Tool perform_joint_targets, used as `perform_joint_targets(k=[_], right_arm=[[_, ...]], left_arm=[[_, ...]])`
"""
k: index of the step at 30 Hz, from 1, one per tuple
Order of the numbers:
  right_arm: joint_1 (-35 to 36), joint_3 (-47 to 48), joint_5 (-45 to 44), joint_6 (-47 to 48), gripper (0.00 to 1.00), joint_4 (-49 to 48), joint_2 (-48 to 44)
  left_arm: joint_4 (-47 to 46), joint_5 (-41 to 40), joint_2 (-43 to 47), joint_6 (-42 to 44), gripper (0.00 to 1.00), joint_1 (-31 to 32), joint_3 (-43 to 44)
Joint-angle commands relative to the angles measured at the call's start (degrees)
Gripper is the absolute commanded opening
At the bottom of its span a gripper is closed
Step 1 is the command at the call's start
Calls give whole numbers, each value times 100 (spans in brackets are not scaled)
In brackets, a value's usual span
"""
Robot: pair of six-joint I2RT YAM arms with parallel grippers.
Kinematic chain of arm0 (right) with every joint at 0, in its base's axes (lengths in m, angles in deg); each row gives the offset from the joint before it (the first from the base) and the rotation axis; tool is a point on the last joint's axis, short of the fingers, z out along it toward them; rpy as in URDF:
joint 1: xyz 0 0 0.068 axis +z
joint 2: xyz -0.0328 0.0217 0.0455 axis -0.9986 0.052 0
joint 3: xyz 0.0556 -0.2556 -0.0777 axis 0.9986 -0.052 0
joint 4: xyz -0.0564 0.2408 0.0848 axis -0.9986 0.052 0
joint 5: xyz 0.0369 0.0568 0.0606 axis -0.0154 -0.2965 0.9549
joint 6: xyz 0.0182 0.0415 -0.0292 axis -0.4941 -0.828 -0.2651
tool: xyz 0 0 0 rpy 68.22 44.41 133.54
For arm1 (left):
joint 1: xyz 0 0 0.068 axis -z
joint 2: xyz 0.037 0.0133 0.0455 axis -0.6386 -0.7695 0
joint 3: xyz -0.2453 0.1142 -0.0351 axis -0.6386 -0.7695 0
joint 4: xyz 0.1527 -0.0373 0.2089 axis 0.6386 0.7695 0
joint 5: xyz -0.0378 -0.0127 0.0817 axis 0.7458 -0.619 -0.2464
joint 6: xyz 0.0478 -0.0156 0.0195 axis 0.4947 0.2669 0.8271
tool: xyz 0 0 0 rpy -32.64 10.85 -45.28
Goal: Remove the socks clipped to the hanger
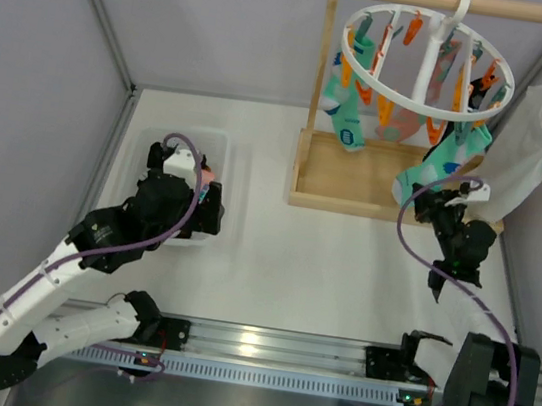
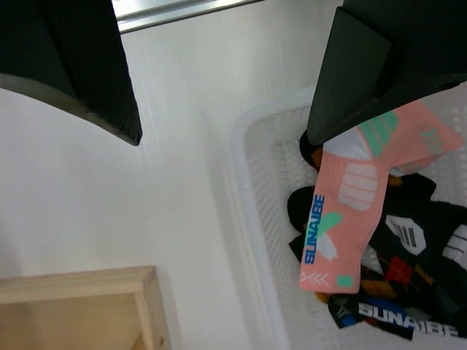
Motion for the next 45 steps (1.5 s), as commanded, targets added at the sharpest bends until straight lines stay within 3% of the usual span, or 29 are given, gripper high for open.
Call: perform_joint_targets(k=[1,6,13,24,30,38,45], right_arm=[[953,-8,-745,486,0,281,-753],[2378,159,-2108,636,0,1441,-1492],[4015,695,-3824,935,0,2566,-1563],[6053,1670,-5949,1207,0,2999,-694],[6748,2110,-6444,1313,0,2955,-139],[7408,2707,-6770,1498,0,2973,528],[7585,2832,-6823,1524,0,2920,714]], left_arm=[[-322,154,-123,-203,99,-2,846],[-305,426,-711,-282,98,7,1962],[-296,928,-1907,-159,98,33,4001],[-269,-1013,-3936,790,98,1526,6461],[-287,-1287,-4596,1001,99,1835,7184],[-313,-1024,-5378,1510,99,1888,8264],[-603,-962,-5854,1897,98,1888,8494]])
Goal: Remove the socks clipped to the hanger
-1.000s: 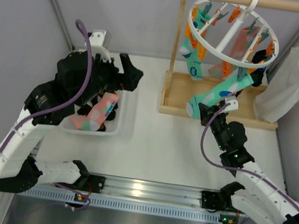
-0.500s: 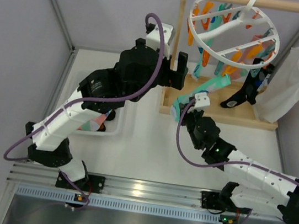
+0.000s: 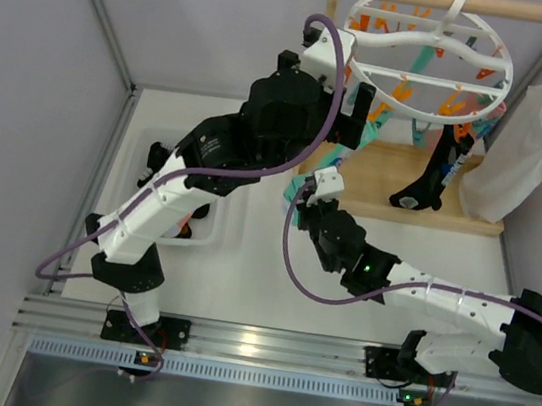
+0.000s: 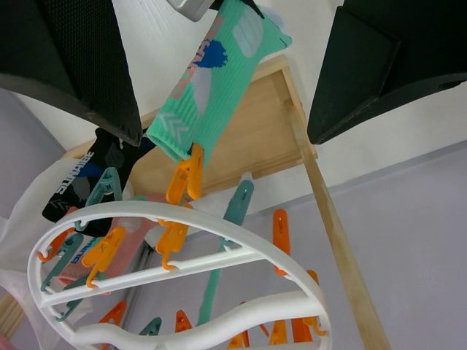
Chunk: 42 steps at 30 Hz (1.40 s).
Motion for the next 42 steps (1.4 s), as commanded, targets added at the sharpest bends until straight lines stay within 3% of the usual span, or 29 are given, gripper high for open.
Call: perform_joint_targets(k=[1,17,27,42], right_arm=[[156,222,-99,47,0,-30,-23],[340,476,-275,81,0,347,205],[463,828,-346,301,0,602,531],[507,749,-161,424,0,462,487]], left_arm=[[-456,78,-198,392,99,21,121],[-1257,-202,-927,752,94,12,-11],[-1503,-808,-1252,1235,77,12,-11],[-1872,-853,-1639,1570,54,-137,-2]])
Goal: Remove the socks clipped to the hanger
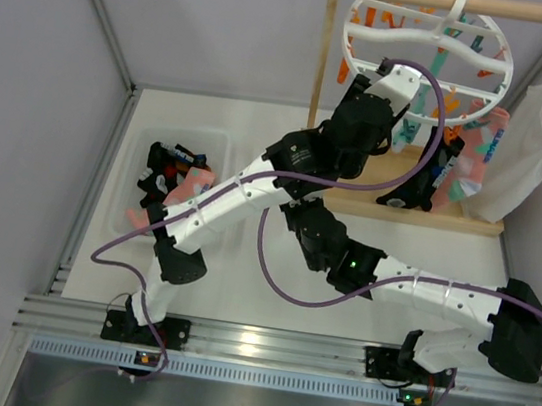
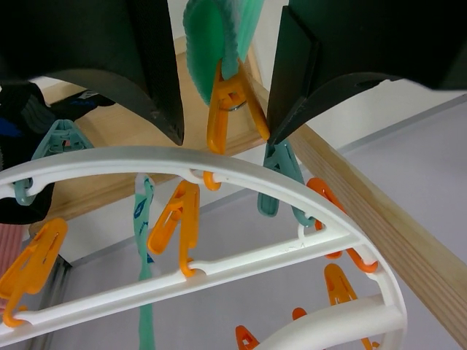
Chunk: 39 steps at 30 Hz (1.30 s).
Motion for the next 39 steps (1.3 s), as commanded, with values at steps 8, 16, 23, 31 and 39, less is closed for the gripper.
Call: perform_joint_targets(k=[8,16,23,31,39], right_arm=[[199,-23,195,92,0,-129,-183],[190,-1031,476,-30,0,-602,-815],[173,-2123,1326,-373,0,-481,-1895],[-72,-2678,2532,-584,0,354,-3197],[-1311,-2442,4903,-787,0,364,-3164]], left_arm=[[-487,79,-224,64,28,-181,48],[-487,105,-180,37,9,-208,48],[-487,359,92,-209,25,-208,-293],[-487,395,795,-481,71,-199,-971],[-478,-939,2024,-578,98,-199,-2358]])
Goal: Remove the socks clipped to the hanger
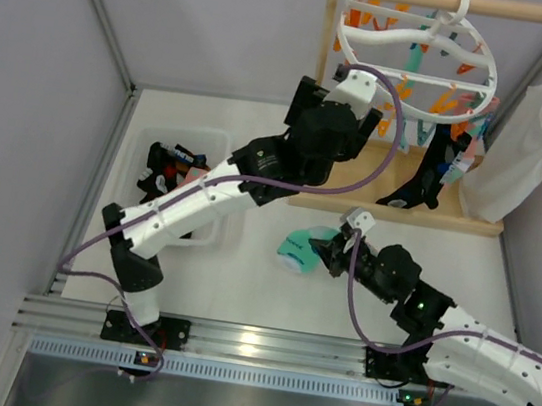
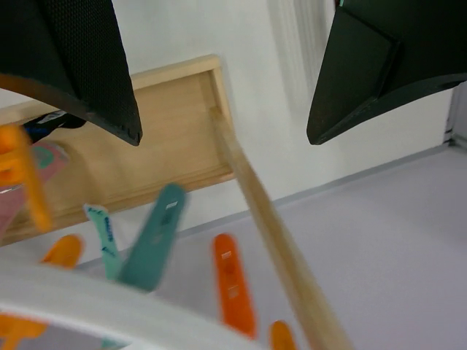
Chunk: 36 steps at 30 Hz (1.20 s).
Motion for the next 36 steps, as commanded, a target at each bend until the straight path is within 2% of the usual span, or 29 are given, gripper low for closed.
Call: perform_joint_targets(k=[1,5,8,11,12,17,21,23,24,27,28,29,30,32,34,35,36], right_arm=[[-780,337,1642,-157,0,-59,323],[-1012,978,2433,1,0,-120,1105],[-1012,1846,2917,71,0,-278,2122],[-1003,2463,3478,80,0,-445,2809],[-1003,2952,3629,72,0,-472,3273],[-854,4606,4517,150,0,-359,4681],[-555,6642,4659,651,0,457,6234],[-476,7261,4886,599,0,573,6790],[-458,7925,4914,616,0,861,7376],[-353,9113,4844,643,1,1338,8443],[-274,9283,4704,590,6,1408,8628],[-247,9381,4659,546,17,1366,8760],[-212,9425,4659,450,40,1287,8910],[-203,9373,4659,258,45,1040,8903],[-238,9198,4406,230,77,1005,8701],[-256,9084,4300,238,96,1005,8431],[-282,8796,4177,230,99,1005,8254]], left_arm=[[-100,-1012,959,-115,98,-11,-804],[-83,-1996,1847,-422,98,-151,-1876],[-65,-2349,2785,-659,98,-449,-2624],[-48,-2551,3245,-642,98,-774,-2996],[-56,-2787,3429,-616,98,-828,-3101],[-39,-3202,3773,-440,98,-916,-3129],[-47,-3282,4089,-352,98,-925,-3173],[-39,-3290,4186,-308,98,-925,-3216],[-30,-3299,4273,-291,98,-925,-3234],[-30,-3273,4440,-264,98,-925,-3366],[-30,-3238,4476,-264,98,-916,-3401],[-30,-3159,4511,-290,98,-916,-3471],[-30,-3124,4581,-299,98,-916,-3489],[-30,-3062,4634,-326,98,-916,-3515],[-39,-2913,4652,-334,98,-916,-3550],[-39,-2808,4670,-360,98,-916,-3559],[-39,-2424,4687,-378,98,-916,-3629]])
